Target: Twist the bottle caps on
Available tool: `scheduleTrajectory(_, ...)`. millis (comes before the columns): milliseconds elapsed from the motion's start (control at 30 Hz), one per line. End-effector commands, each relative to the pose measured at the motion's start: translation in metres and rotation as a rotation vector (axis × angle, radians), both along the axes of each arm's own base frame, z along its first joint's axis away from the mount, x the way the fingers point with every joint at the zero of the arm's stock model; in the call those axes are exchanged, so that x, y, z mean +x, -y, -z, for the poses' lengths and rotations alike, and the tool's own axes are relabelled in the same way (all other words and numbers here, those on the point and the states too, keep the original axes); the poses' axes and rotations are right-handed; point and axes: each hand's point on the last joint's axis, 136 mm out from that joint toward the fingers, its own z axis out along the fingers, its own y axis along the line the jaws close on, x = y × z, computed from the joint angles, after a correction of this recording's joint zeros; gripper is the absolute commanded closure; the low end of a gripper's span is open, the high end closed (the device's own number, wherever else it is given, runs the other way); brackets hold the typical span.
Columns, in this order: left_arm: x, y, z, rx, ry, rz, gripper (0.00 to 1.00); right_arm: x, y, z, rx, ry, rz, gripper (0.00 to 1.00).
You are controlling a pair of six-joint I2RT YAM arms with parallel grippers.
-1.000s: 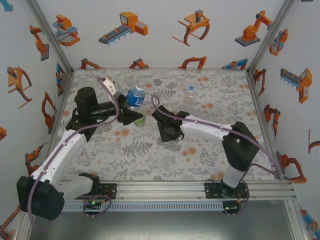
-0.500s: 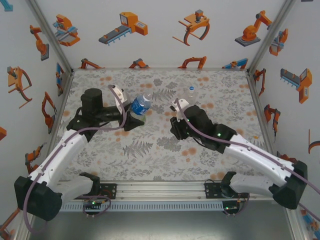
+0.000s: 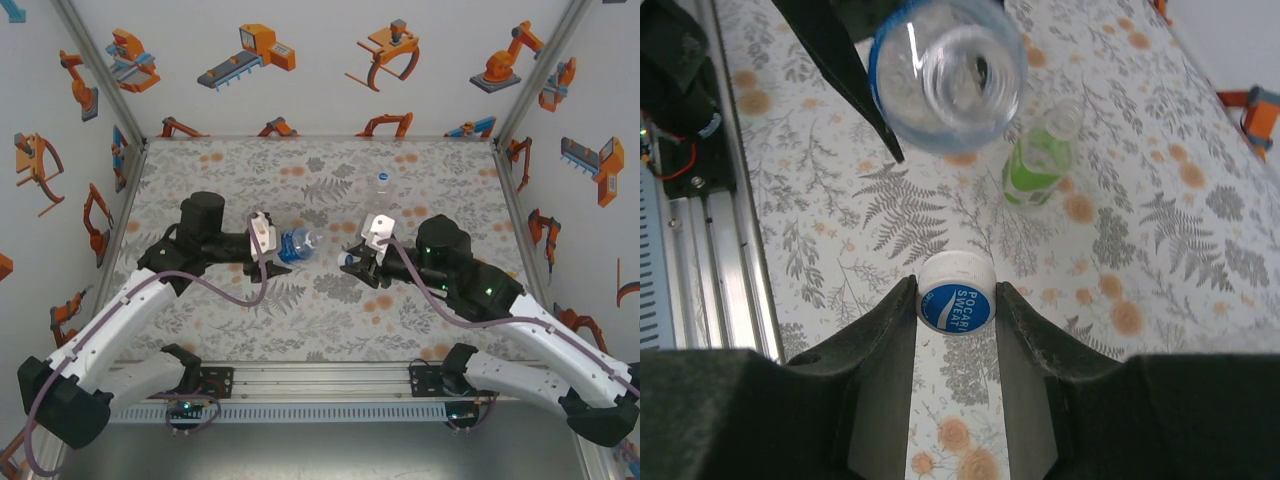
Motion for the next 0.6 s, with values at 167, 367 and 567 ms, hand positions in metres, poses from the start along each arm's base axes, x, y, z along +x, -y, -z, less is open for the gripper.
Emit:
scheduleTrajectory(167,-0.02,0.0,0.019,0.127,0.104,0.076,1.0,-0.035,-0.009,-0.033,0.061,0.114,-0.209,1.0)
scheduleTrajectory(367,-0.028,0.003,0.021,0.135,0.109,0.11,1.0,-0.037,-0.015,-0.032,0.059,0.1,-0.237,1.0)
scheduleTrajectory(567,-0.031,0.004,0.02,0.126,0.101,0.126,1.0,-0.039,-0.021,-0.022,0.031,0.062,-0.265,1.0)
